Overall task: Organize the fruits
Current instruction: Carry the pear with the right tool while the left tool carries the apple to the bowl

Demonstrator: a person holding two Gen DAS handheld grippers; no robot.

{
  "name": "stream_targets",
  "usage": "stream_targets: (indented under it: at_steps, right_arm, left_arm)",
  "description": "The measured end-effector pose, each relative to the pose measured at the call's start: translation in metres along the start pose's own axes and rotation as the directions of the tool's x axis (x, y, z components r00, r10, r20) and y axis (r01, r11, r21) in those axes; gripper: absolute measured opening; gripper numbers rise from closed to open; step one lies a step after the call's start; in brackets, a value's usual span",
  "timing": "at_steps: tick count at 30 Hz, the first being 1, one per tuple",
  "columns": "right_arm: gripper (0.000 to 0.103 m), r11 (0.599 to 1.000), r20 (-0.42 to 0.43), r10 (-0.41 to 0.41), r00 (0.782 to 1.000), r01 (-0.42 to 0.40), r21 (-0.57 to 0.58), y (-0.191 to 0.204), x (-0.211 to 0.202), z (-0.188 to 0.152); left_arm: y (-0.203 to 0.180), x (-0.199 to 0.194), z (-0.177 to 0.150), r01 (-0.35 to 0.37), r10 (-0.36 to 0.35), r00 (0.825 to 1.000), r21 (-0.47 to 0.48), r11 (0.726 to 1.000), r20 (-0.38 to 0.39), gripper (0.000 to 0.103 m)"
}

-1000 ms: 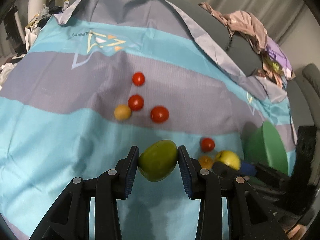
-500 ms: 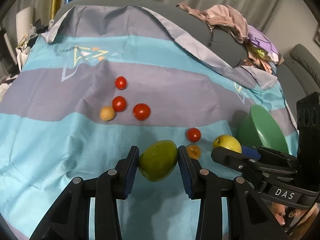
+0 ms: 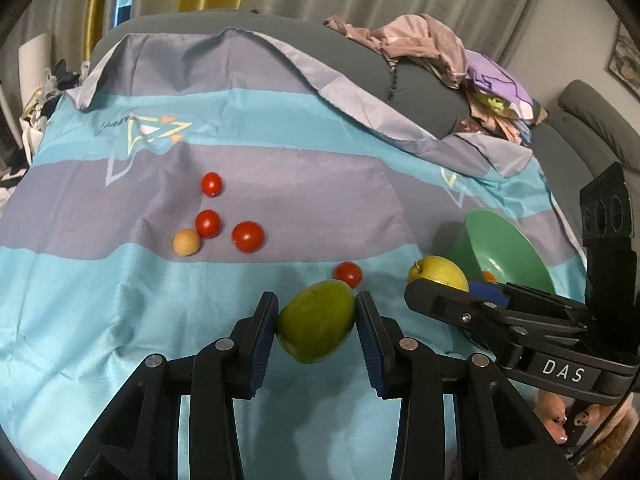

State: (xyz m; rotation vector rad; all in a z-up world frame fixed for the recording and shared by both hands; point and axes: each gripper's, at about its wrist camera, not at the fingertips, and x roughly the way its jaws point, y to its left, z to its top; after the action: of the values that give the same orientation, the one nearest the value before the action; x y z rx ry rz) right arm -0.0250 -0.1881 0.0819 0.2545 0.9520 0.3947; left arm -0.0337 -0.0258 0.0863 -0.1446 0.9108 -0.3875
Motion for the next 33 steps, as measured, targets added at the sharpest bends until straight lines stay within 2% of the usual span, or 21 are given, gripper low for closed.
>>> stream_targets:
  at_steps: [16,33]
  right_arm:
    - [0.043,0.998,0.109,-0.029,0.994,0.022,0.062,-0.027,-0.05,0.005]
    - [0.043,0.973,0.202,-0.147,0.968,0.105,0.204,-0.086,-0.105,0.002]
  left_arm:
    - [-0.044,0.002,0.016,0.036,-0.037,0.999,0.06,0.998,0.013,0.04]
    - [-0.12,0.026,0.034,0.135,-0.134,0.991,0.146,0.98,-0.014,0.04]
